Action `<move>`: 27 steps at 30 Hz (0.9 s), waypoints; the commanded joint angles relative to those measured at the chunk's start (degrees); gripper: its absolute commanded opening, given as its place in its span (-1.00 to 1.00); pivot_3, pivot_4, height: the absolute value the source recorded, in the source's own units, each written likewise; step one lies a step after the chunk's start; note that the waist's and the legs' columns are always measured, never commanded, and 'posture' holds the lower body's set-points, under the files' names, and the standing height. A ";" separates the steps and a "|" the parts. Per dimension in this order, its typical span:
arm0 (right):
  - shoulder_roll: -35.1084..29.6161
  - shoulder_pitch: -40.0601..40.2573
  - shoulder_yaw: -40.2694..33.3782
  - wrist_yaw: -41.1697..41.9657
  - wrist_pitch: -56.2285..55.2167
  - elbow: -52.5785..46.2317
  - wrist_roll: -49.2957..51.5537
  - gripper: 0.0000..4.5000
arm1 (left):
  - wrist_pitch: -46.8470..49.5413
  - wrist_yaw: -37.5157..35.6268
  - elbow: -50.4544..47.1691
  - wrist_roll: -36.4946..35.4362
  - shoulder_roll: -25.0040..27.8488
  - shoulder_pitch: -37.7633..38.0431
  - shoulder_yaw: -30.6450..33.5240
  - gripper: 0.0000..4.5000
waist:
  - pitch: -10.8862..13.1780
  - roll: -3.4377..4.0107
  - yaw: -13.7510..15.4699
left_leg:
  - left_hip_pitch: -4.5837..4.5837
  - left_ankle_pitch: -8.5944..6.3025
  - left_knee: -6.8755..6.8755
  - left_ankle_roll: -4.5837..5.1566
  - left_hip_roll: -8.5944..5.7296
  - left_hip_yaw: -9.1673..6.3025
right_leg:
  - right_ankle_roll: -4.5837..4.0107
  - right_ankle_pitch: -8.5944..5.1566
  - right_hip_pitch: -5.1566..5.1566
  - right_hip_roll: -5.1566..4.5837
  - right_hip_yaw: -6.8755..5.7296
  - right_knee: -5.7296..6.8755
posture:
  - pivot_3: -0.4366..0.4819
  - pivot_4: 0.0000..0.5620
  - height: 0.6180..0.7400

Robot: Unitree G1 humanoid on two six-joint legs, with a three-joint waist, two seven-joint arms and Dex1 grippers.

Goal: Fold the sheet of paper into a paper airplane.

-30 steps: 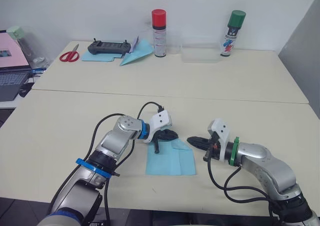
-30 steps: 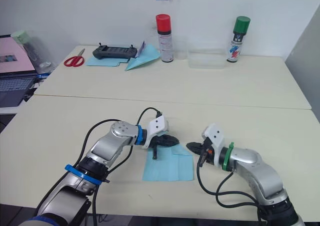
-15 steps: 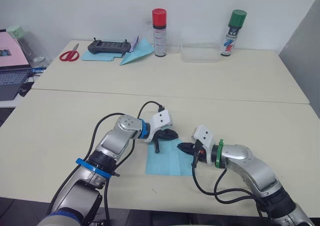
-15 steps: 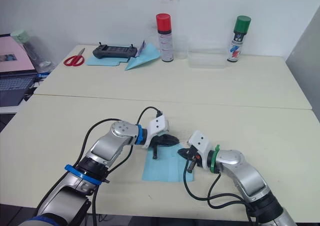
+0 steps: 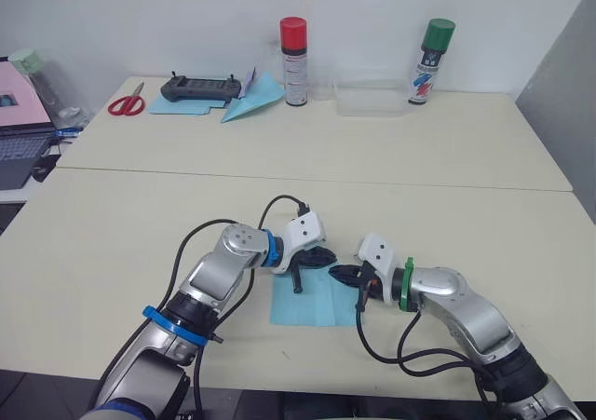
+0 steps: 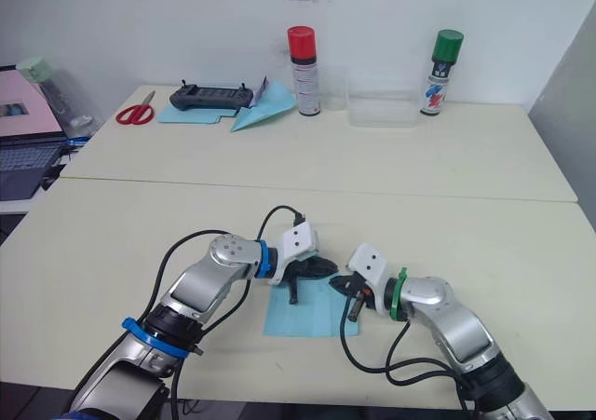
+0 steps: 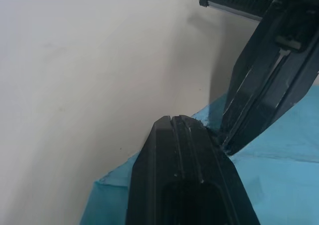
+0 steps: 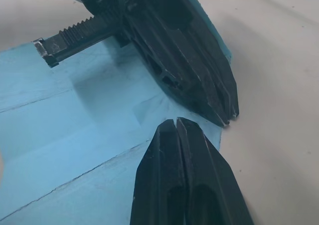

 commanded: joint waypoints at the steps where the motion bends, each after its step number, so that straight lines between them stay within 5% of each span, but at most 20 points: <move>1: -0.85 1.05 0.87 -0.25 0.98 0.87 -1.95 -0.98 | -1.30 6.44 5.31 3.54 1.19 -1.62 3.31 -1.00 | 0.00 0.00 0.00 | 0.07 0.00 0.00 0.00 0.00 0.00 | 0.00 0.00 0.07 0.00 0.00 0.00 | -0.05 -0.47 1.00; 5: -0.74 0.37 0.94 0.01 0.56 2.00 -2.45 -0.98 | -0.96 6.54 5.71 2.31 3.87 -2.22 6.03 -1.00 | 0.00 0.00 -0.53 | 0.19 0.00 0.00 0.00 0.01 0.02 | 0.00 0.00 0.15 0.01 0.03 0.00 | -0.05 -0.47 1.00; 12: 0.61 -1.61 1.21 0.16 0.07 4.29 -2.24 -0.98 | 6.26 6.53 0.79 -8.95 6.06 -3.51 20.09 -1.00 | 0.02 -0.01 -1.12 | 0.04 0.00 -0.01 0.00 0.03 -0.08 | 0.00 0.00 0.06 0.04 -0.06 0.01 | -0.05 -0.47 1.00; 19: 1.76 -2.63 1.50 0.21 -0.78 6.00 -2.68 -1.00 | 24.40 7.63 -16.00 -24.58 6.61 8.37 30.84 -0.11 | 0.03 -0.01 -1.42 | 0.07 0.00 -0.08 -0.01 0.08 -0.09 | -0.02 -0.01 0.04 0.04 -0.05 0.00 | -0.05 -0.47 1.00; 24: 2.04 -2.88 1.44 0.42 -1.10 6.52 -2.83 -1.00 | 29.31 11.41 -21.77 -27.83 5.88 12.67 30.92 0.56 | 0.03 -0.04 -1.30 | 0.15 0.01 -0.04 -0.02 0.06 -0.13 | -0.03 0.00 0.15 0.04 -0.05 0.03 | -0.05 -0.47 1.00; 27: 2.12 -3.00 1.44 0.64 -1.24 6.71 -2.99 -1.00 | 29.68 12.25 -23.29 -28.04 6.09 14.64 29.59 0.56 | 0.03 -0.04 -1.30 | 0.18 0.01 -0.04 -0.02 0.06 -0.09 | -0.03 0.00 0.15 0.04 0.00 0.03 | -0.05 -0.47 1.00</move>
